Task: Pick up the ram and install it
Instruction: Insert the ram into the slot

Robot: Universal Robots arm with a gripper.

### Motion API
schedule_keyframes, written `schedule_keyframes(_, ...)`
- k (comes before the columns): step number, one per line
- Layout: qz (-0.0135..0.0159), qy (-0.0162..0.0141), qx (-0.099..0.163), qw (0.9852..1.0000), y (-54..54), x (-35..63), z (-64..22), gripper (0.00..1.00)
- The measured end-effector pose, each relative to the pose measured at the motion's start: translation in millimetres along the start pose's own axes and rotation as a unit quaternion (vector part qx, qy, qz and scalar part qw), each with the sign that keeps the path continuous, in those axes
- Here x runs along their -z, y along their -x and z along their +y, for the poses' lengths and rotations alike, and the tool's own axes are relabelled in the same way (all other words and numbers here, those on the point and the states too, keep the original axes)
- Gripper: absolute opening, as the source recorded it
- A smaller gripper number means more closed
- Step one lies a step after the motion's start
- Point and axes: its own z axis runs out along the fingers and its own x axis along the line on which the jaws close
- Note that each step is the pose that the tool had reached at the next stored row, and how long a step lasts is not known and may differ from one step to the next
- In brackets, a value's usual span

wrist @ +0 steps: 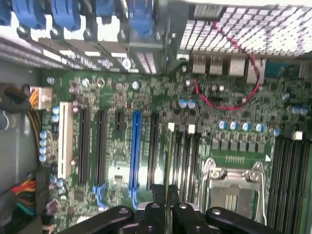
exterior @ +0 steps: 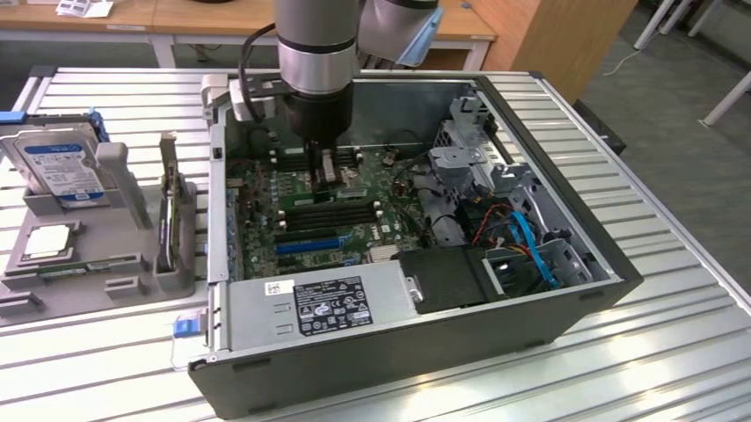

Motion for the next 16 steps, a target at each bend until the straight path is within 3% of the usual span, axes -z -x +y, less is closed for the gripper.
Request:
schedule_keyframes(4,-0.0001,0.0009,0.0,1.0,0.0,0.0,-0.4,0.13)
schedule_keyframes(10,-0.0002,0.0015,0.0,1.0,-0.6,-0.9,-14.4,0.13)
schedule_keyframes(16,0.0,0.0016,-0.002,1.0,1.8,-1.0,-11.1,0.13)
